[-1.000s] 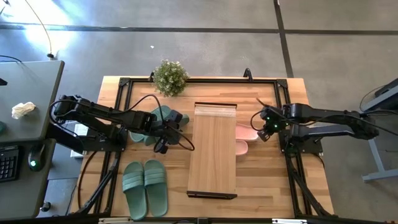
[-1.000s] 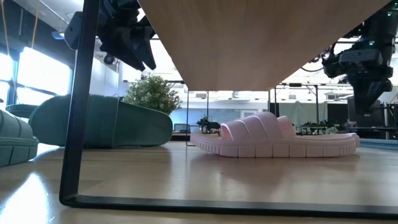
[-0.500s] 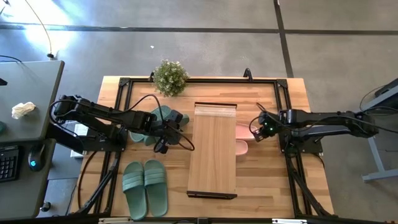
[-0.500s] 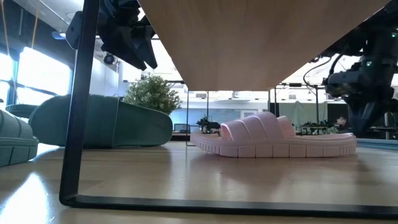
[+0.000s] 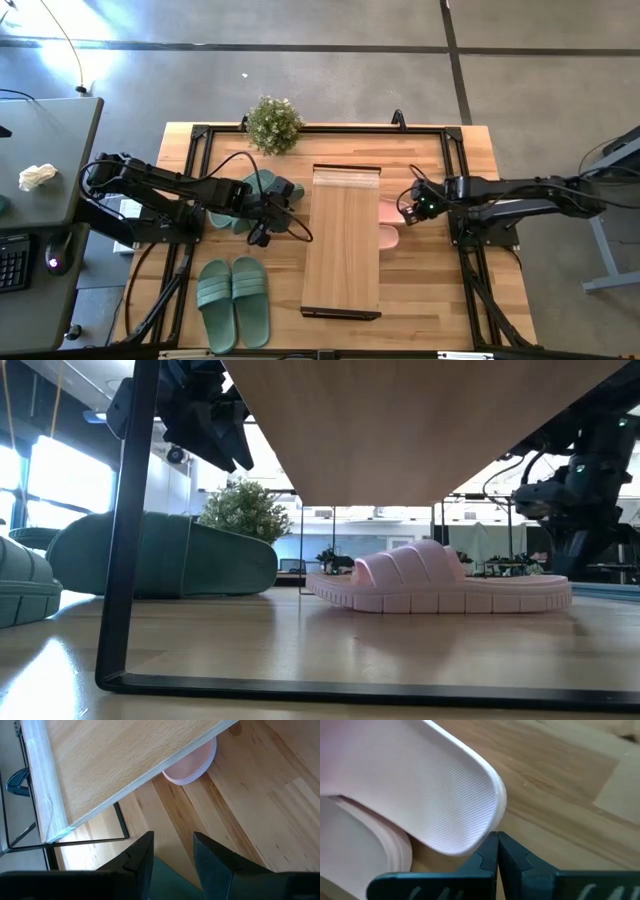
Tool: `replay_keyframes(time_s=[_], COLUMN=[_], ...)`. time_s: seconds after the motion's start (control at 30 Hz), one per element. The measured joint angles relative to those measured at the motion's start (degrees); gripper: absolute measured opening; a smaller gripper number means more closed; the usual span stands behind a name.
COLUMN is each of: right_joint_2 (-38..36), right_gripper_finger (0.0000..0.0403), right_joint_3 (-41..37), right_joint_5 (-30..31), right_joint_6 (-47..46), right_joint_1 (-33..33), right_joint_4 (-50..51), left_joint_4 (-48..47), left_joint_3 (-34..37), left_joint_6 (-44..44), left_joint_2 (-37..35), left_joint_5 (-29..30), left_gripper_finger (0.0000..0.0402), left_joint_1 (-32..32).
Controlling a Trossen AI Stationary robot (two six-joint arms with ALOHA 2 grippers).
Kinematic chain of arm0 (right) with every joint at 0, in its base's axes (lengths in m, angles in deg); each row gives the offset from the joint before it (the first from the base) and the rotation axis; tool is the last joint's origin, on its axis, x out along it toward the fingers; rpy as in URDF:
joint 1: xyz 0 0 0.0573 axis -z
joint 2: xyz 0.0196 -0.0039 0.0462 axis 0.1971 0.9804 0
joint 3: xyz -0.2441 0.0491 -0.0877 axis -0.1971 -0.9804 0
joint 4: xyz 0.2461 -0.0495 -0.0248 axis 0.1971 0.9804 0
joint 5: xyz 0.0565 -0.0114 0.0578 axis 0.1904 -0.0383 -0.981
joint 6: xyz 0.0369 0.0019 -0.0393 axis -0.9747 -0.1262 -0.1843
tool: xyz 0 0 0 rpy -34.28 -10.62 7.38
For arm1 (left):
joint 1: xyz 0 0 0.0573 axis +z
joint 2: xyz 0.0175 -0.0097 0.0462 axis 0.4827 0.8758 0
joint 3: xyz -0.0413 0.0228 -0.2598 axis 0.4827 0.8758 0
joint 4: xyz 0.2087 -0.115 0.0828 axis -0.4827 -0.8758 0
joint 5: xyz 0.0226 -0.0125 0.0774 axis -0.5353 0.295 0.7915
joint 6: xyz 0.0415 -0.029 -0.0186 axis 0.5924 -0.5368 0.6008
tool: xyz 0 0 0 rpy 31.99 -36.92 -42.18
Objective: Pick and place slides into the shelf
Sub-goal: Adjust the slippers under the shelf
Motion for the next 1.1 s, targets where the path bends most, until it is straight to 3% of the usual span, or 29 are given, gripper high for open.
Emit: replay_keyframes(time_s=[0.23, 1.1], right_joint_2=[4.9, 17.8], right_gripper_finger=[0.0, 0.0], right_joint_3=[0.0, 0.0], right_joint_5=[-0.3, -0.3], right_joint_6=[-1.8, -6.5], right_joint_1=[0.0, 0.0], right_joint_4=[-10.3, -31.2], left_joint_4=[0.0, -0.1], left_joint_3=[0.0, 0.0], left_joint_6=[0.0, 0.5], left_joint_2=[0.0, 0.0], left_joint_5=[0.0, 0.0], left_gripper_finger=[0.0122, 0.0122], left_joint_1=[0.0, 0.0])
